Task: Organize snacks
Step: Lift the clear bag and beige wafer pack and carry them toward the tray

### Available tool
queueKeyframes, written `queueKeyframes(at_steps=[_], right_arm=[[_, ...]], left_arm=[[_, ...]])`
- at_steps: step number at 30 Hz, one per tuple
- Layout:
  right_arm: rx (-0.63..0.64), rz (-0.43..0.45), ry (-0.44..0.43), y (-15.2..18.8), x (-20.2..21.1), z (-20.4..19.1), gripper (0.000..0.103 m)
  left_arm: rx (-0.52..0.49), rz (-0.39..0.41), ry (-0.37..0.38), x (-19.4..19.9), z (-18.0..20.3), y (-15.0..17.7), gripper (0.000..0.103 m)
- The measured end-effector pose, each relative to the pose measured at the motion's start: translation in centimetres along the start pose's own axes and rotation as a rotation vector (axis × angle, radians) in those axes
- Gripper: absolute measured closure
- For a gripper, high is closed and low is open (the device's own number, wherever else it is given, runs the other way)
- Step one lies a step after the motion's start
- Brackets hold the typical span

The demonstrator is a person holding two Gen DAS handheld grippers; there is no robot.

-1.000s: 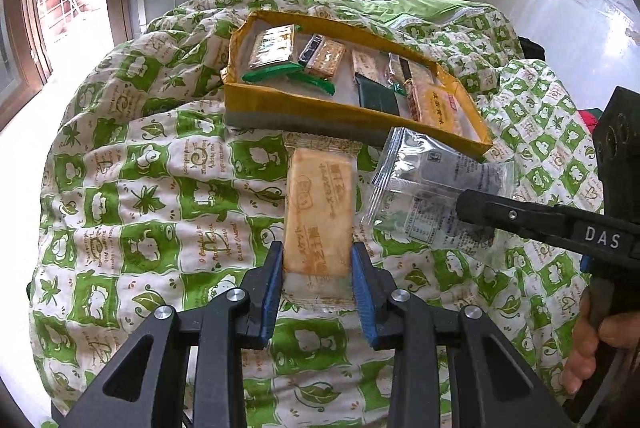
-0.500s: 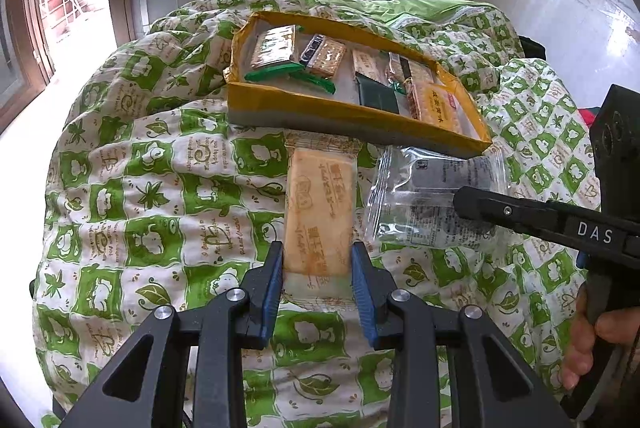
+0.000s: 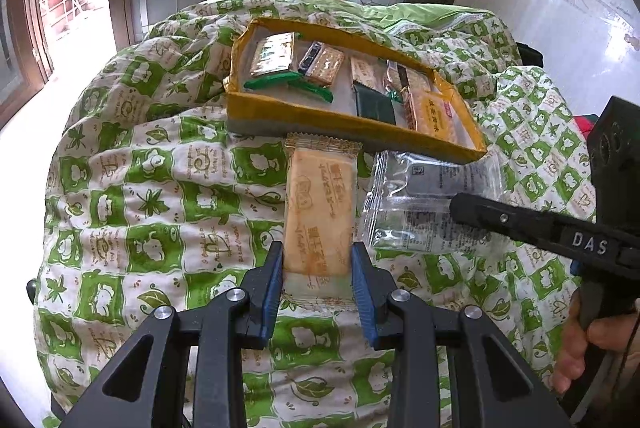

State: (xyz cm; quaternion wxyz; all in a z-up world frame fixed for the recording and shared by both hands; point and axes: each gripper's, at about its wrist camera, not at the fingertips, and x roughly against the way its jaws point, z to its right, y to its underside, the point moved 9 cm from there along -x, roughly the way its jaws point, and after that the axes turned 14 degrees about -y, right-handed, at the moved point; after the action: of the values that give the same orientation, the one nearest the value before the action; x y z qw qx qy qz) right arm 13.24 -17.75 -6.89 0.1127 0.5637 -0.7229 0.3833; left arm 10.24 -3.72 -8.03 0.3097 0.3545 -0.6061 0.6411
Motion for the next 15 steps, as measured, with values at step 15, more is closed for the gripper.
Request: queueKeyframes(at_steps=[15], right_arm=[[0.0,0.014,-0.018,-0.2,0.7,-0.3,0.078]], left_arm=[[0.009,0.018,0.019,0.7,0.4,-1.4,0.069]])
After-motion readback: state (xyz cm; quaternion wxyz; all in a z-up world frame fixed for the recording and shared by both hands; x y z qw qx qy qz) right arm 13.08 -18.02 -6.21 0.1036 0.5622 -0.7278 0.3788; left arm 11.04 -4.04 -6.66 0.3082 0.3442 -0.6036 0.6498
